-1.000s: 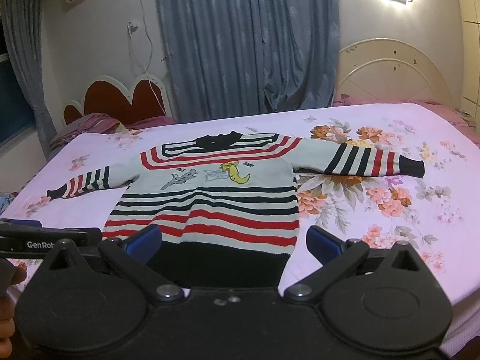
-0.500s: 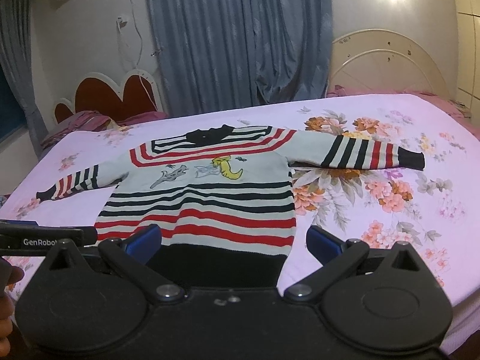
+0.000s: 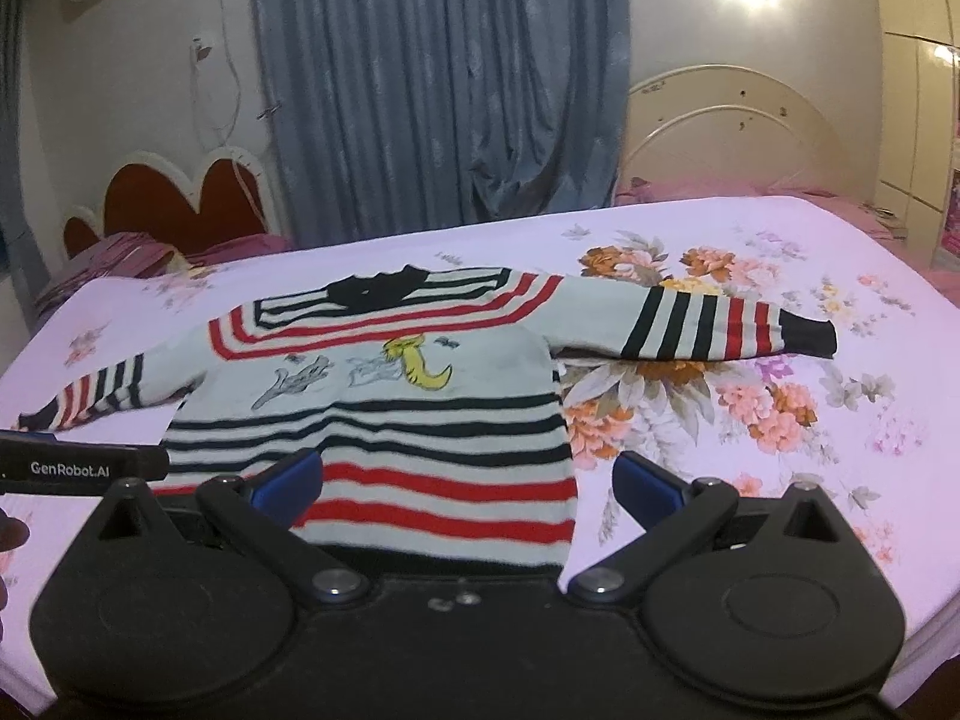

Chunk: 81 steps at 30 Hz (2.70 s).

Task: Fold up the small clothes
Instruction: 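Move the right tool to the black cuff of the nearest sweater sleeve, then close the right tool on the black cuff and lift the sleeve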

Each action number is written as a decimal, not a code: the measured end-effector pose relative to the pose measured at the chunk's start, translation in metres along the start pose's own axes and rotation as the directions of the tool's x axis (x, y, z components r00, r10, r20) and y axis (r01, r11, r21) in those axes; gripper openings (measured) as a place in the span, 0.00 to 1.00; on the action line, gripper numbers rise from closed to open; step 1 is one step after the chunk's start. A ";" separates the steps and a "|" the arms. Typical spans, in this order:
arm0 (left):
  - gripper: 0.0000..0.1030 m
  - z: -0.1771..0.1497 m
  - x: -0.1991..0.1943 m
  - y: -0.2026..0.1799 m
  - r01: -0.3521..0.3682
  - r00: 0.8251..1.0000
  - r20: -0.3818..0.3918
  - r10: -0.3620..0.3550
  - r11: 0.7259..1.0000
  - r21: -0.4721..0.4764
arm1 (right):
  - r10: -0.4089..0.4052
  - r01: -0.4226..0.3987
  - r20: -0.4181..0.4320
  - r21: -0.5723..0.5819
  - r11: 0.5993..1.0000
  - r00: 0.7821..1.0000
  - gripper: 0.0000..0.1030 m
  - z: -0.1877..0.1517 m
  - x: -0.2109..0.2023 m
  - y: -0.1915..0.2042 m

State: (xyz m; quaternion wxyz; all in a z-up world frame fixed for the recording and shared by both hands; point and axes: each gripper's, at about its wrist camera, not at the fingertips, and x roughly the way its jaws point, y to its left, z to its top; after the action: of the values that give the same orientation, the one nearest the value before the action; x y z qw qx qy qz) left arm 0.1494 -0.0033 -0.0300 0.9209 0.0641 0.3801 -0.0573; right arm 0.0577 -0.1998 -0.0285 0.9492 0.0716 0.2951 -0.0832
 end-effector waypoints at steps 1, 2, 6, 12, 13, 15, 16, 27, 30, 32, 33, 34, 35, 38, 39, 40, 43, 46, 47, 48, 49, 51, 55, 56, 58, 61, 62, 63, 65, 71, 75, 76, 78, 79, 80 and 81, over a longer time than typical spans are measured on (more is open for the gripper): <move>1.00 0.005 0.008 0.005 0.021 1.000 -0.003 -0.021 1.000 -0.006 | -0.008 0.008 0.007 0.005 1.000 1.000 0.99 0.002 0.003 0.001; 1.00 0.007 0.012 0.007 0.032 0.999 -0.002 -0.032 0.999 -0.009 | -0.021 0.021 0.009 0.010 1.000 1.000 0.99 0.004 0.007 0.003; 1.00 0.021 0.038 0.018 0.067 0.998 -0.008 -0.067 0.998 0.004 | -0.049 0.049 -0.003 0.040 0.998 0.999 0.99 0.012 0.026 0.005; 1.00 0.037 0.069 0.019 0.138 0.990 -0.011 -0.138 0.989 0.047 | -0.111 0.112 -0.023 0.049 0.993 0.994 0.99 0.019 0.051 0.007; 1.00 0.039 0.075 0.016 0.152 0.988 -0.013 -0.151 0.987 0.051 | -0.121 0.122 -0.025 0.052 0.991 0.992 0.98 0.020 0.054 0.006; 1.00 0.043 0.083 0.013 0.168 0.986 -0.020 -0.167 0.984 0.056 | -0.129 0.130 -0.024 0.059 0.990 0.991 0.96 0.022 0.060 0.003; 1.00 0.045 0.087 0.009 0.175 0.984 -0.024 -0.174 0.983 0.059 | -0.132 0.133 -0.025 0.062 0.989 0.991 0.96 0.023 0.063 0.002; 1.00 0.073 0.140 -0.047 0.134 0.991 -0.029 -0.132 0.988 0.082 | -0.149 0.155 -0.051 0.142 0.978 0.988 0.83 0.045 0.113 -0.075; 1.00 0.082 0.156 -0.068 0.137 0.990 -0.045 -0.134 0.988 0.070 | -0.161 0.171 -0.070 0.175 0.970 0.985 0.82 0.052 0.133 -0.112; 1.00 0.087 0.167 -0.083 0.136 0.990 -0.050 -0.133 0.989 0.064 | -0.175 0.188 -0.085 0.192 0.963 0.981 0.81 0.056 0.148 -0.140; 1.00 0.089 0.172 -0.090 0.133 0.990 -0.054 -0.130 0.989 0.064 | -0.183 0.198 -0.092 0.202 0.959 0.979 0.81 0.058 0.155 -0.154; 1.00 0.091 0.178 -0.099 0.125 0.991 -0.059 -0.121 0.990 0.066 | -0.190 0.207 -0.099 0.211 0.955 0.977 0.81 0.059 0.162 -0.166; 1.00 0.092 0.183 -0.104 0.121 0.991 -0.061 -0.117 0.990 0.067 | -0.198 0.219 -0.111 0.227 0.949 0.974 0.80 0.060 0.169 -0.180; 1.00 0.097 0.197 -0.118 0.108 0.993 -0.063 -0.104 0.993 0.054 | -0.212 0.244 -0.137 0.290 0.925 0.968 0.79 0.063 0.190 -0.221; 1.00 0.099 0.202 -0.121 0.105 0.993 -0.066 -0.102 0.993 0.048 | -0.216 0.251 -0.143 0.306 0.918 0.966 0.79 0.063 0.195 -0.231; 1.00 0.100 0.205 -0.124 0.101 0.993 -0.071 -0.098 0.994 0.042 | -0.220 0.259 -0.152 0.328 0.909 0.964 0.79 0.064 0.201 -0.243; 1.00 0.104 0.216 -0.130 0.082 0.993 -0.084 -0.079 0.996 0.031 | -0.217 0.266 -0.167 0.393 0.880 0.962 0.79 0.066 0.217 -0.272; 1.00 0.107 0.223 -0.133 0.064 0.994 -0.086 -0.061 0.997 0.033 | -0.223 0.278 -0.173 0.436 0.856 0.959 0.79 0.068 0.233 -0.294; 1.00 0.107 0.225 -0.134 0.056 0.995 -0.088 -0.053 0.998 0.038 | -0.227 0.283 -0.175 0.443 0.851 0.958 0.77 0.069 0.238 -0.300; 1.00 0.108 0.227 -0.134 0.050 0.995 -0.092 -0.046 0.998 0.041 | -0.229 0.287 -0.180 0.450 0.846 0.957 0.75 0.069 0.243 -0.305; 1.00 0.108 0.229 -0.135 0.045 0.995 -0.095 -0.041 0.998 0.045 | -0.228 0.289 -0.185 0.460 0.840 0.956 0.73 0.068 0.249 -0.310; 1.00 0.110 0.232 -0.135 0.045 0.994 -0.098 -0.040 0.998 0.050 | -0.222 0.289 -0.190 0.491 0.822 0.956 0.66 0.066 0.256 -0.319; 1.00 0.110 0.234 -0.133 0.052 0.994 -0.102 -0.046 0.997 0.052 | -0.252 0.306 -0.174 0.537 0.786 0.952 0.48 0.062 0.264 -0.332; 1.00 0.110 0.235 -0.132 0.051 0.994 -0.103 -0.046 0.997 0.049 | -0.261 0.311 -0.169 0.543 0.780 0.950 0.36 0.063 0.266 -0.335; 1.00 0.111 0.235 -0.132 0.052 0.994 -0.103 -0.047 0.998 0.048 | -0.273 0.318 -0.166 0.554 0.769 0.948 0.19 0.062 0.267 -0.339; 1.00 0.112 0.235 -0.131 0.059 0.993 -0.102 -0.054 0.997 0.047 | -0.278 0.304 -0.133 0.552 0.776 0.951 0.09 0.064 0.262 -0.338; 1.00 0.113 0.235 -0.130 0.063 0.993 -0.105 -0.058 0.997 0.045 | -0.285 0.302 -0.116 0.535 0.789 0.951 0.08 0.067 0.260 -0.333; 1.00 0.113 0.235 -0.130 0.069 0.992 -0.108 -0.064 0.997 0.042 | -0.289 0.297 -0.098 0.515 0.804 0.952 0.08 0.070 0.258 -0.328; 1.00 0.115 0.234 -0.126 0.078 0.992 -0.106 -0.075 0.997 0.028 | -0.289 0.278 -0.052 0.476 0.834 0.956 0.07 0.080 0.251 -0.316; 1.00 0.124 0.222 -0.103 0.118 0.992 -0.052 -0.118 0.993 -0.013 | -0.182 0.153 0.076 0.285 0.946 0.980 0.07 0.120 0.243 -0.248; 1.00 0.129 0.217 -0.067 0.104 0.994 -0.034 -0.108 0.991 -0.083 | -0.045 0.029 0.109 0.142 0.989 0.993 0.07 0.138 0.252 -0.177; 1.00 0.129 0.216 -0.057 0.099 0.994 -0.032 -0.102 0.990 -0.099 | -0.009 -0.003 0.110 0.111 0.994 0.994 0.07 0.140 0.255 -0.158; 1.00 0.129 0.215 -0.033 0.097 0.994 -0.025 -0.102 0.986 -0.134 | 0.065 -0.070 0.096 0.059 0.996 0.993 0.07 0.140 0.263 -0.119; 1.00 0.128 0.215 -0.023 0.099 0.994 -0.022 -0.103 0.984 -0.148 | 0.096 -0.099 0.085 0.035 0.994 0.992 0.07 0.139 0.269 -0.100; 1.00 0.127 0.215 -0.012 0.099 0.994 -0.018 -0.103 0.982 -0.160 | 0.124 -0.126 0.067 0.014 0.992 0.990 0.07 0.137 0.275 -0.080; 1.00 0.127 0.216 -0.003 0.099 0.994 -0.017 -0.103 0.981 -0.168 | 0.150 -0.150 0.049 -0.001 0.989 0.987 0.07 0.134 0.281 -0.061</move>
State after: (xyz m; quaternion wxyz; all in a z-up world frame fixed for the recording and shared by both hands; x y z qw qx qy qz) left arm 0.3885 -0.0390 -0.0938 0.9141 -0.0322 0.3980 -0.0711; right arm 0.3475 -0.3169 -0.0854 0.9596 0.0927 0.2655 -0.0136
